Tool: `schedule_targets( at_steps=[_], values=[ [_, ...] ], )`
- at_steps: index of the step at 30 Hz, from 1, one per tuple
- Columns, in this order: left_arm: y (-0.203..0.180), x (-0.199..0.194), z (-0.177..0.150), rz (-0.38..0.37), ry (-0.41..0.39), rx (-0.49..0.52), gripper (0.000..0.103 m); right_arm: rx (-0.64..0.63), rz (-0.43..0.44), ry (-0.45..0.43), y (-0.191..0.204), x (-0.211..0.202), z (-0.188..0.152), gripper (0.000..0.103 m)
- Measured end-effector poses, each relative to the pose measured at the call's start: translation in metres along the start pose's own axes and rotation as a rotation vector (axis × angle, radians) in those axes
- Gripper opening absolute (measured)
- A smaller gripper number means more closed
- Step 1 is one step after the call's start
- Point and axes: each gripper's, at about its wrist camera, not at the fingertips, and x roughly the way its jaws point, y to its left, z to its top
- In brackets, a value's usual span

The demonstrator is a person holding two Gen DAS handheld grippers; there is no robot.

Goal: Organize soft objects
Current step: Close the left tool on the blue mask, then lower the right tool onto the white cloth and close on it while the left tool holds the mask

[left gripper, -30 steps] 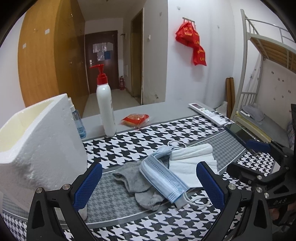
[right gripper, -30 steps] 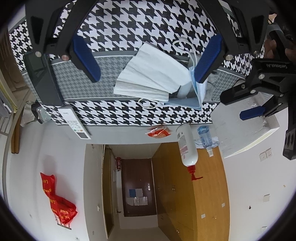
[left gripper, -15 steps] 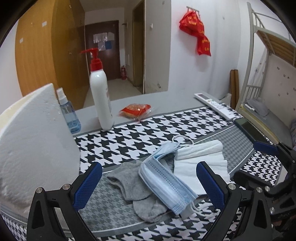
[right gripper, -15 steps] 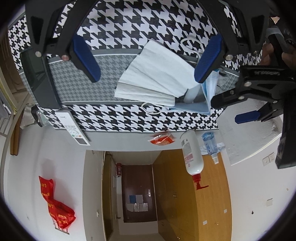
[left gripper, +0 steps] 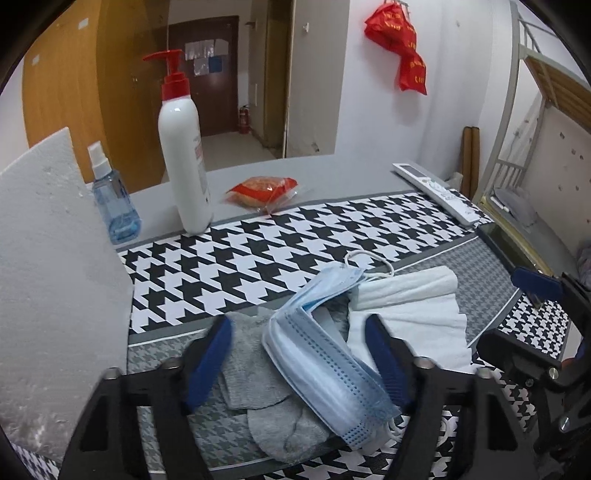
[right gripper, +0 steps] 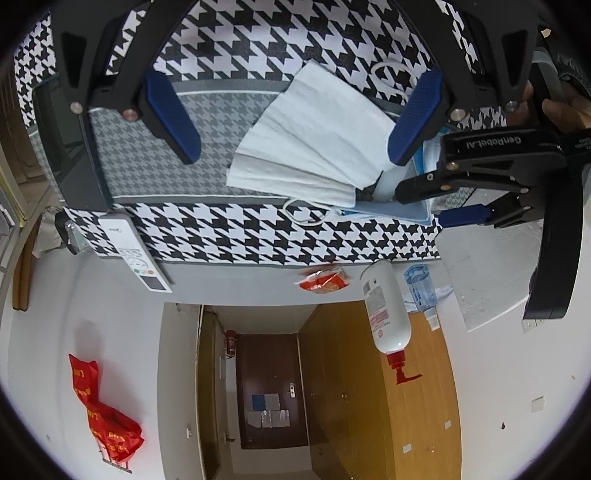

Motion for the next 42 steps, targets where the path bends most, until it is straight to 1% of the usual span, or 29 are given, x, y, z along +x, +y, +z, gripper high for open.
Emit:
schedule_targets(
  at_steps=[2, 4, 6, 7, 8, 10, 11, 17, 19, 23, 25, 29, 32, 36, 37, 42],
  values=[
    [0.002, 0.005, 0.000, -0.007, 0.015, -0.004, 0.059, 0.000, 0.006, 0.009, -0.001, 0.003, 0.000, 0.102],
    [0.003, 0.009, -0.002, -0.007, 0.028, -0.004, 0.049, -0.003, 0.011, 0.015, -0.001, 0.004, -0.001, 0.102],
    [0.003, 0.011, -0.003, -0.009, 0.037, -0.005, 0.047, -0.005, 0.011, 0.029, -0.002, 0.009, -0.001, 0.102],
    [0.004, 0.011, -0.004, -0.010, 0.034, -0.004, 0.039, -0.005, 0.013, 0.032, -0.002, 0.010, 0.000, 0.102],
    [0.004, 0.010, -0.004, -0.011, 0.032, 0.000, 0.035, -0.005, 0.017, 0.034, -0.002, 0.011, 0.000, 0.102],
    [0.008, 0.008, -0.005, -0.021, 0.020, -0.012, 0.021, -0.018, 0.021, 0.041, -0.001, 0.013, 0.002, 0.102],
    [0.010, 0.006, -0.006, -0.023, 0.012, -0.019, 0.020, -0.023, 0.022, 0.042, 0.000, 0.014, 0.003, 0.102],
    [0.026, -0.010, -0.004, -0.068, -0.061, -0.091, 0.019, -0.069, 0.035, 0.066, 0.005, 0.020, 0.001, 0.102],
    [0.029, -0.012, -0.004, -0.060, -0.069, -0.102, 0.019, -0.088, 0.047, 0.072, 0.008, 0.021, -0.001, 0.102],
    [0.029, -0.013, -0.004, -0.075, -0.072, -0.108, 0.019, -0.109, 0.073, 0.081, 0.015, 0.024, -0.003, 0.102],
    [0.028, -0.013, -0.004, -0.077, -0.075, -0.104, 0.019, -0.121, 0.076, 0.086, 0.018, 0.027, -0.003, 0.099],
    [0.027, -0.016, -0.005, -0.083, -0.085, -0.102, 0.019, -0.145, 0.083, 0.101, 0.022, 0.034, 0.000, 0.099],
    [0.031, -0.017, -0.004, -0.068, -0.098, -0.111, 0.019, -0.155, 0.099, 0.121, 0.024, 0.042, 0.001, 0.093],
    [0.036, -0.016, -0.005, -0.067, -0.090, -0.135, 0.019, -0.172, 0.100, 0.157, 0.028, 0.052, -0.001, 0.091],
    [0.036, -0.015, -0.005, -0.068, -0.089, -0.138, 0.019, -0.175, 0.102, 0.161, 0.028, 0.053, -0.001, 0.087],
    [0.036, -0.015, -0.006, -0.072, -0.089, -0.138, 0.019, -0.187, 0.110, 0.191, 0.029, 0.061, -0.002, 0.081]
  ],
)
